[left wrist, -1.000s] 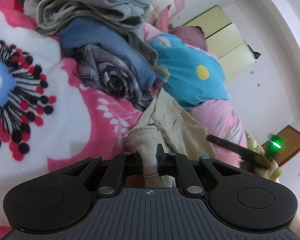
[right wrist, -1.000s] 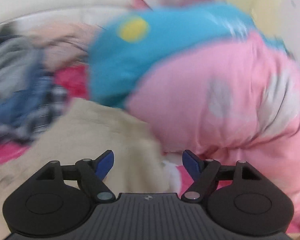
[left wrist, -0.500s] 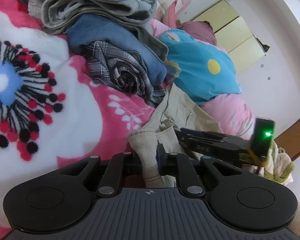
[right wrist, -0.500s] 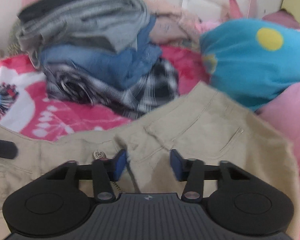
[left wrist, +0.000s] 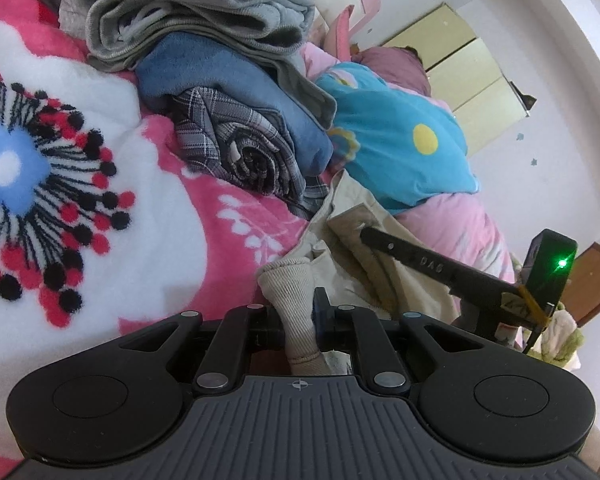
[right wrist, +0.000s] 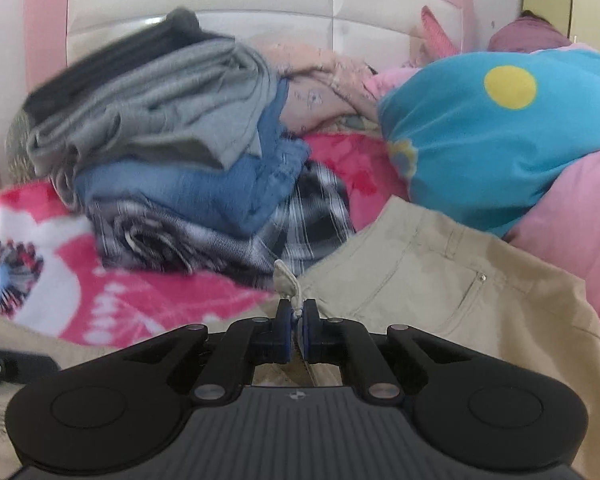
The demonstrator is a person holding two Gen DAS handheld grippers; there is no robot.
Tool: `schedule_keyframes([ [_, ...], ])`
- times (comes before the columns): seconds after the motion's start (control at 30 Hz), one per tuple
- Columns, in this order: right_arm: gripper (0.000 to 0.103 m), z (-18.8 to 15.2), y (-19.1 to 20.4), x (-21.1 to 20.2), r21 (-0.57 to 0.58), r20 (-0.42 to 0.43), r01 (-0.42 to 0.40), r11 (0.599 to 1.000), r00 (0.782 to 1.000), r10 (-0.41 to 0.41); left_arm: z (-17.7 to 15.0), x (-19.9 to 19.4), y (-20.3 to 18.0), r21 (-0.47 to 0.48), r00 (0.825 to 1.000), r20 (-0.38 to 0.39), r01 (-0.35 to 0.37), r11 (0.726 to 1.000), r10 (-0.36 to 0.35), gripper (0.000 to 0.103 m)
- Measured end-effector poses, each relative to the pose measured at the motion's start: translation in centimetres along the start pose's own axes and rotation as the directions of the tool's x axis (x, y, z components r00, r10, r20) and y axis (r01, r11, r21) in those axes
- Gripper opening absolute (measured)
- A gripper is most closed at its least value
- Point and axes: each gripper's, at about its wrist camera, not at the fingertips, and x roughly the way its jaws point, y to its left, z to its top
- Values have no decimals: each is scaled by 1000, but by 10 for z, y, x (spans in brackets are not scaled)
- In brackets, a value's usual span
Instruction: Fold clothes
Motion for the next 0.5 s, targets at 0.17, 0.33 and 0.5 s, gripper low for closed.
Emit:
schedule_keyframes([
  [0.17,5,1,6,2,-1,23,-36,999,999,36,1,-1,0,-1,1000,10,1,1000,-1,10],
  [0.33,5,-10,8,22,-31,-18,-6,999,1000,6,2,0,0,-1,1000,4,-1,1000,1,10],
  [0.5,6,-16,10,30,-38,-53,-11,999,999,9,2,0,1,-15,1000,1,-7,1000,7,10],
])
